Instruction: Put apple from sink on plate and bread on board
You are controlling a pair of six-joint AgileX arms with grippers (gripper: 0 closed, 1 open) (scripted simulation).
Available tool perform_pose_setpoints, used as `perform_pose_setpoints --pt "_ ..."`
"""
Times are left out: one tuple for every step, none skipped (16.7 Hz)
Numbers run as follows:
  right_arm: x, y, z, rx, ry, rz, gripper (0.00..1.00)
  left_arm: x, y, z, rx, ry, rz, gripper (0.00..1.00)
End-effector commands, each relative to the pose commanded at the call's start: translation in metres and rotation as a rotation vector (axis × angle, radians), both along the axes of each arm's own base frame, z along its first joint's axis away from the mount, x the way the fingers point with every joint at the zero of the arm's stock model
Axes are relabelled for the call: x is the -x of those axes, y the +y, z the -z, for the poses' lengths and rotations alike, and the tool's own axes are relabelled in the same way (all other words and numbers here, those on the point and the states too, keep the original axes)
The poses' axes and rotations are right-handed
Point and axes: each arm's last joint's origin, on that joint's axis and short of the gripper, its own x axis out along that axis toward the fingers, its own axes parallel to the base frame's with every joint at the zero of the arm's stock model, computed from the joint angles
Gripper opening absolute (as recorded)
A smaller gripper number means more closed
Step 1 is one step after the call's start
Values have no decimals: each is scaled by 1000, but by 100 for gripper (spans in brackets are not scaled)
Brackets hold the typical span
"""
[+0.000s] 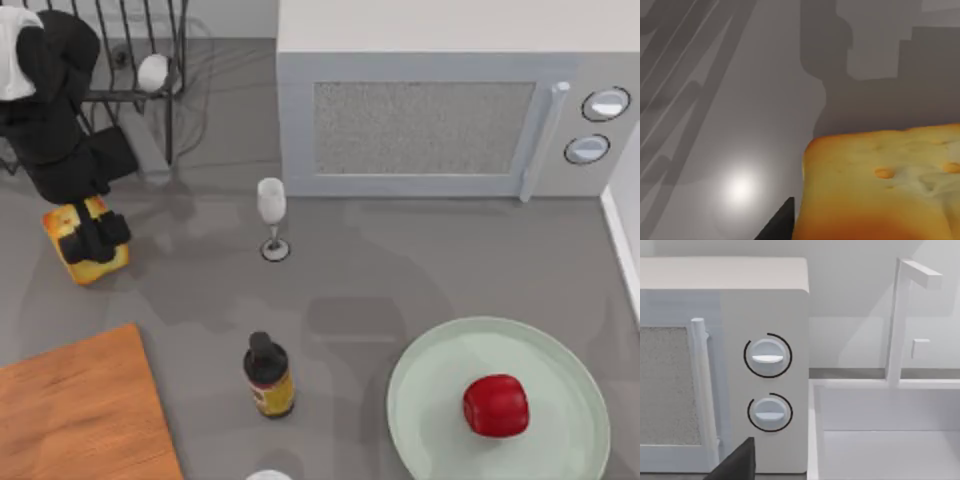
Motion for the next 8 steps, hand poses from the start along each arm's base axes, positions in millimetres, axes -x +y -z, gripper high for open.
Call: perform_pose_setpoints --pt "0 0 0 0 0 0 100 0 0 0 0 0 0 0" --pt "0 0 0 0 0 0 100 0 0 0 0 0 0 0" --pt "0 0 0 0 0 0 100 0 0 0 0 0 0 0" --pt "0 0 0 0 0 0 100 0 0 0 0 0 0 0" --pt "0 0 0 0 0 0 100 0 0 0 0 0 0 0" --pt "0 0 0 0 0 0 100 0 0 0 0 0 0 0" --pt "0 0 0 0 0 0 100 0 0 0 0 0 0 0" --pt "0 0 0 0 0 0 100 -5 0 -26 12 -97 -1 0"
